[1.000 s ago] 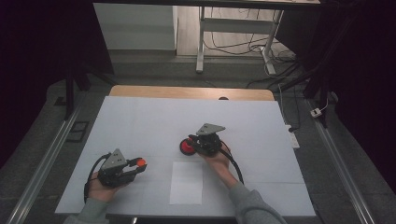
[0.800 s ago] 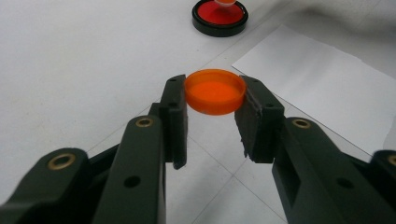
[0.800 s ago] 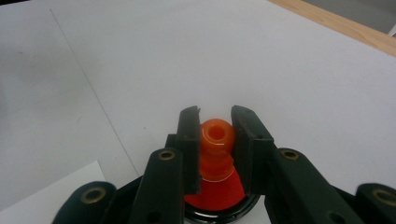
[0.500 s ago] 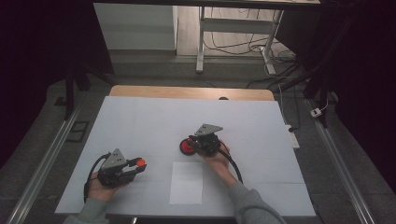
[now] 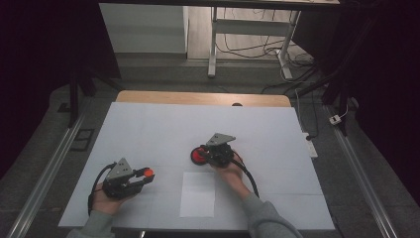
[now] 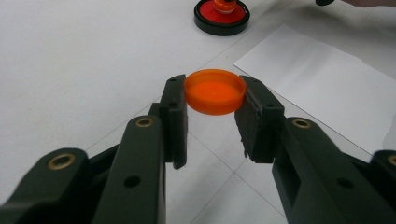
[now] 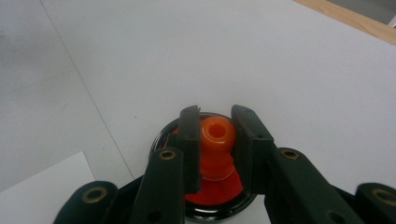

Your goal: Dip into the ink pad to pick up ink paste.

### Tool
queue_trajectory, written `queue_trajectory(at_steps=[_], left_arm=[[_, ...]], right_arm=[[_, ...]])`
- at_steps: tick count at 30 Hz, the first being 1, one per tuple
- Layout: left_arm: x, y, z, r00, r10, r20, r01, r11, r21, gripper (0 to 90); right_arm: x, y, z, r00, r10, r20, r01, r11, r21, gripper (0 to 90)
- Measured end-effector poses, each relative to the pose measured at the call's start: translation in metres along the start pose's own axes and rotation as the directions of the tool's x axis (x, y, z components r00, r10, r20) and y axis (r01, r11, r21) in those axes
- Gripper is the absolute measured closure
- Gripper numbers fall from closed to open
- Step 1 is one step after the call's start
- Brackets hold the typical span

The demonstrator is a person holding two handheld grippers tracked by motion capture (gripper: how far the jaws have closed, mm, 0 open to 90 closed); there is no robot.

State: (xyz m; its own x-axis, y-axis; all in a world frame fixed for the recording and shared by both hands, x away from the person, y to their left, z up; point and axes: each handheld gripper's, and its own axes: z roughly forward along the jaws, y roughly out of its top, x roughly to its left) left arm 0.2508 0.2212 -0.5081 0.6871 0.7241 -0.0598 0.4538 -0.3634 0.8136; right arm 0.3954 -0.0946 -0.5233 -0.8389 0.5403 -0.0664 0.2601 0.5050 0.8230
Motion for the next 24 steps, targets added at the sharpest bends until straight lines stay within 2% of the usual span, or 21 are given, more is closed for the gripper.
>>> queue_trajectory(at_steps=[6, 12, 24], left_arm=[[-0.0009, 0.0002, -0.0005, 1.0, 0.002, 0.002, -0.002, 1.0, 0.0, 64.9], [-0.0019, 0.0009, -0.0014, 1.0, 0.002, 0.004, -0.002, 1.0, -0.004, 64.9], [-0.0021, 0.001, -0.0015, 1.0, 0.002, 0.003, -0.002, 1.0, -0.002, 64.9]], right_arm=[[-0.0009, -0.0035, -0.0001, 0.9999, 0.015, -0.007, -0.015, 1.0, -0.021, 74.2], [0.0011, -0.0056, 0.0003, 1.0, 0.008, 0.004, -0.007, 0.999, -0.039, 74.3], [0.0, -0.0075, 0.0001, 0.9999, 0.01, -0.003, -0.01, 0.999, -0.045, 74.3]])
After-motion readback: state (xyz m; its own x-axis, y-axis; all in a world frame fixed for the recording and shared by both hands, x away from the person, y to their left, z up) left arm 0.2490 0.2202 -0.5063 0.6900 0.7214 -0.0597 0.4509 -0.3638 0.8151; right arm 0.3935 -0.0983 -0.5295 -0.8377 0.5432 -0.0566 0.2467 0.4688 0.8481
